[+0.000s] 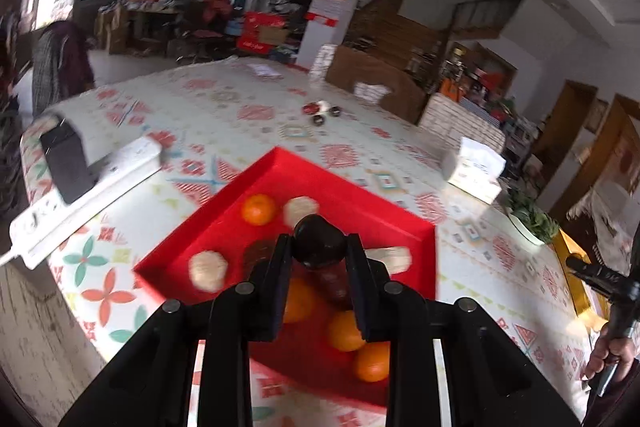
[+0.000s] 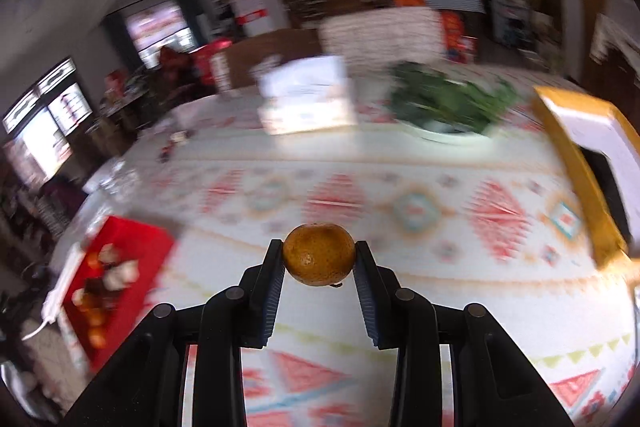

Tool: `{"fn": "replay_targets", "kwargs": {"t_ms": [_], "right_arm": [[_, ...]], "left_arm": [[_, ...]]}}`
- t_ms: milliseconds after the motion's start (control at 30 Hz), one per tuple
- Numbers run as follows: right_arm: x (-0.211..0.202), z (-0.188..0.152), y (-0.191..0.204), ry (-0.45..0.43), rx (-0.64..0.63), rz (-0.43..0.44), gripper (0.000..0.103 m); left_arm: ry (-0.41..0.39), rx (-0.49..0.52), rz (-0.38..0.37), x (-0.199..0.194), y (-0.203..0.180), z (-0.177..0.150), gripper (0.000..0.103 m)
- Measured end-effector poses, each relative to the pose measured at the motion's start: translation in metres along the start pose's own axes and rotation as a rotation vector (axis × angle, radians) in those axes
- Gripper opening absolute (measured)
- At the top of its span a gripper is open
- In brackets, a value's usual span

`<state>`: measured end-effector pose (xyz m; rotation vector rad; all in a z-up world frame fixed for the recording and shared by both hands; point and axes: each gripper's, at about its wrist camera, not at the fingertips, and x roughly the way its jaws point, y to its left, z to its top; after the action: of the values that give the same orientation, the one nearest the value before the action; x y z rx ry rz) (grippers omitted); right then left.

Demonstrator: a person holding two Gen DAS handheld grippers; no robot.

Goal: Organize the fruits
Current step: 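Carry the plum and tangerine into the red tray and open both tools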

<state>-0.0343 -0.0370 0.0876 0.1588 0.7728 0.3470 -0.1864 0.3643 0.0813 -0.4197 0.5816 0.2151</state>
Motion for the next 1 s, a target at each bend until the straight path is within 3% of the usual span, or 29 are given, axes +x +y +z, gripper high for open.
{"fn": "replay_targets", "kwargs": {"t_ms": [267, 533, 767, 1000], "right_arm": [[0.047, -0.01, 0.129, 0.136, -0.144, 0.232, 0.038], [0.108, -0.026, 0.219, 0.252, -0.255, 0.308, 0.038], [0.149, -0.022, 0.264, 0.32, -0.291, 0.337, 0.038], [0.142, -0.044, 0.276, 0.368, -0.313, 0.418, 0.038]], "left_arm": [[0.037, -0.02, 0.017, 0.011, 0.025, -0.007, 0.026], [0.089, -0.018, 0.007, 0.033, 0.029, -0.015, 0.026], [0.1, -0.021, 0.01, 0.042, 0.035, -0.014, 0.026], [0.107, -0.035, 0.018, 0.05, 0.045, -0.011, 0.026]]}}
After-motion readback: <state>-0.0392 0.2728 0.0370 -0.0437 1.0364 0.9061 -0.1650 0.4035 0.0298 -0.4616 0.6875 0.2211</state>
